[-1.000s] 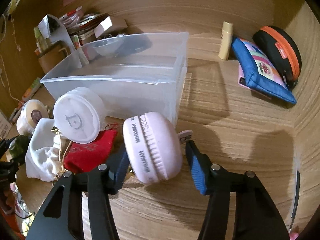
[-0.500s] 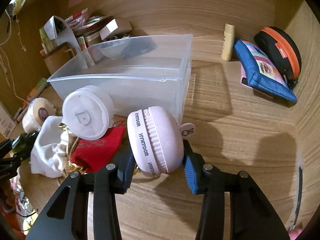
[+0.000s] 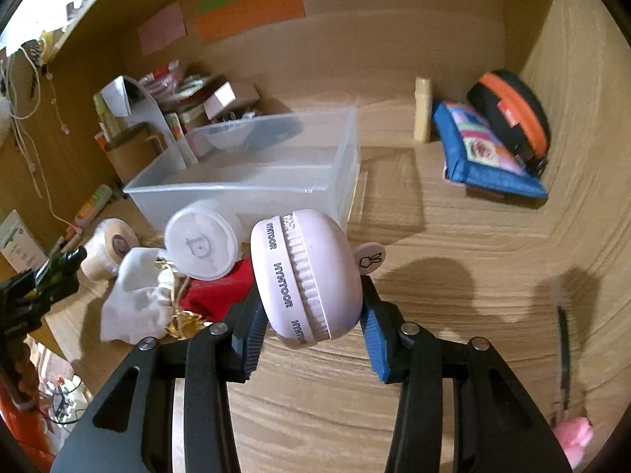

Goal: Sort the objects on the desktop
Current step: 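Carry the green bottle and pink case over the clear plastic box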

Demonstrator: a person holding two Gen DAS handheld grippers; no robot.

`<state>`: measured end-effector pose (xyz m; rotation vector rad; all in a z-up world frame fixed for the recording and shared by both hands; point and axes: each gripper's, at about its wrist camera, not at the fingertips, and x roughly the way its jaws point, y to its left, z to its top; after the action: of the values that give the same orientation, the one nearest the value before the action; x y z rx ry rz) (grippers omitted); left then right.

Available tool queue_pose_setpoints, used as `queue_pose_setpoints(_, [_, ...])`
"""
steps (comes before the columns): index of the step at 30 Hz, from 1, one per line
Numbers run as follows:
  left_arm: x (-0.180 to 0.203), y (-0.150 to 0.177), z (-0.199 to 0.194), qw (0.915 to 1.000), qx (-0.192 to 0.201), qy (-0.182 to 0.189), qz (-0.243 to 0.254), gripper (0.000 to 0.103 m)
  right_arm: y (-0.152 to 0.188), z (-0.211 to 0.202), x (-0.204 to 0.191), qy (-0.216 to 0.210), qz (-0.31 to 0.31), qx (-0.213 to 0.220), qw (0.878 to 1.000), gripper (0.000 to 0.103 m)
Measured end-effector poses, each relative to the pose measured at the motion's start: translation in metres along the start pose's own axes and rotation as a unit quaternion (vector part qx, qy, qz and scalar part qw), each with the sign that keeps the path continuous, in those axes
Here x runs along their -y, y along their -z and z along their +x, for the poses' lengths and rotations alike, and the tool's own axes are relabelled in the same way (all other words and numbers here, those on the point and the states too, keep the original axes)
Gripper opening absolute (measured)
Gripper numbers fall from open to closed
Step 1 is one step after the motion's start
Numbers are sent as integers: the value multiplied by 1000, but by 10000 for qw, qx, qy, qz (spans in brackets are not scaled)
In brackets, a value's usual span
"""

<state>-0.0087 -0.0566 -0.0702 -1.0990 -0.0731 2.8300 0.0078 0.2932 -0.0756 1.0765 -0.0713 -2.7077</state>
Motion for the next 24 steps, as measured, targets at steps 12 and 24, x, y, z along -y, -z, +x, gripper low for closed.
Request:
queue_pose_setpoints(12, [2,-57,-22,9944,353,766,638,64,-18,-59,-8,-21,-78,745,9972,40])
queue_pose_setpoints(24, [25,-127,2,9881,280,1037,1104,64,-66,-61,-16,-111,-220,962,9951,40])
